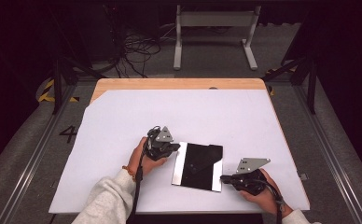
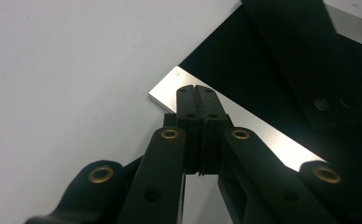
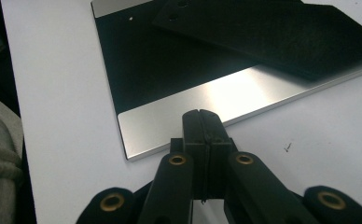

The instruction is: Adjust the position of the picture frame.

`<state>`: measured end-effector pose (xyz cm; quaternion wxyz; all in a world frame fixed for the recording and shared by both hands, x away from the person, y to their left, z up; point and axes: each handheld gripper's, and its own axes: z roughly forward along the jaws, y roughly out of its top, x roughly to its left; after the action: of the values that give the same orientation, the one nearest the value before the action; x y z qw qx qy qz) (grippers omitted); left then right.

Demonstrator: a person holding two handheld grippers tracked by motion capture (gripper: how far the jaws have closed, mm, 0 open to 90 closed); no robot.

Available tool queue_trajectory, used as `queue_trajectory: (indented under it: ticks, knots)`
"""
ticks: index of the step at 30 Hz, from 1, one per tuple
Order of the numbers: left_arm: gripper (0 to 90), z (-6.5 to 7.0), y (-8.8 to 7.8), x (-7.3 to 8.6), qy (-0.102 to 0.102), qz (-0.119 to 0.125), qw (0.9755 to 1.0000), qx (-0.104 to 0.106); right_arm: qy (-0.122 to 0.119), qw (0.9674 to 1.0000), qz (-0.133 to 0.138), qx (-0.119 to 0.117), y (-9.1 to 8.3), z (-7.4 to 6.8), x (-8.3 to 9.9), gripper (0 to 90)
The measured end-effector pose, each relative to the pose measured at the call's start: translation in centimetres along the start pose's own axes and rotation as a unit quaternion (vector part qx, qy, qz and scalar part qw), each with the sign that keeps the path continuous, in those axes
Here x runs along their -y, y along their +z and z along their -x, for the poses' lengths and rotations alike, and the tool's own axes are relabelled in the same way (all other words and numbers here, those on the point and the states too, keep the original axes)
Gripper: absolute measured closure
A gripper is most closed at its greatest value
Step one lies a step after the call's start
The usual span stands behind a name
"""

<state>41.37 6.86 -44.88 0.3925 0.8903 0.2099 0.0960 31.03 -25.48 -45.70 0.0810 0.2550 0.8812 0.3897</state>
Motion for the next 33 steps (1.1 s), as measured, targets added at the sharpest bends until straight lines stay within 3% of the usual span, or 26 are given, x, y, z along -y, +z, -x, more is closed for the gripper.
queue_trajectory:
  ticks: [1, 5, 8, 11, 15, 19, 24, 33]
  knots:
    - [89.5, 0.5, -0.9, 0.3, 0.006, 0.001, 1.0, 0.004, -0.002, 1.0, -0.001, 0.002, 0.0, -0.1, 0.0, 90.0]
    - [89.6, 1.3, -2.1, 1.0, 0.008, -0.003, 0.9998, 0.018, -0.003, 1.0, -0.002, 0.002, 0.0, -0.1, -0.1, 90.0]
    - [89.5, 3.0, -3.4, 2.1, 0.015, -0.003, 0.9994, 0.03, 0.006, 1.0, 0.001, 0.001, 0.1, -0.1, 0.0, 90.0]
    - [89.5, 4.5, -4.3, 2.9, 0.029, -0.012, 0.9987, 0.039, 0.008, 1.0, 0.001, -0.001, 0.1, 0.0, 0.0, 90.0]
    - [89.5, 6.0, -5.1, 3.9, 0.023, -0.009, 0.998, 0.058, 0.003, 1.0, -0.001, 0.002, 0.1, -0.2, -0.1, 90.0]
    - [89.5, 7.8, -5.6, 4.8, 0.032, -0.021, 0.9963, 0.076, -0.002, 1.0, -0.002, 0.002, 0.1, -0.4, -0.1, 90.0]
    - [89.4, 8.9, -5.4, 5.0, 0.049, -0.031, 0.9948, 0.084, -0.005, 1.0, -0.003, 0.003, 0.2, -0.5, -0.3, 90.0]
    - [89.0, 8.7, -4.5, 5.3, 0.05, -0.054, 0.9943, 0.077, -0.014, 0.9999, -0.004, -0.001, 0.5, -1.0, -0.5, 90.0]
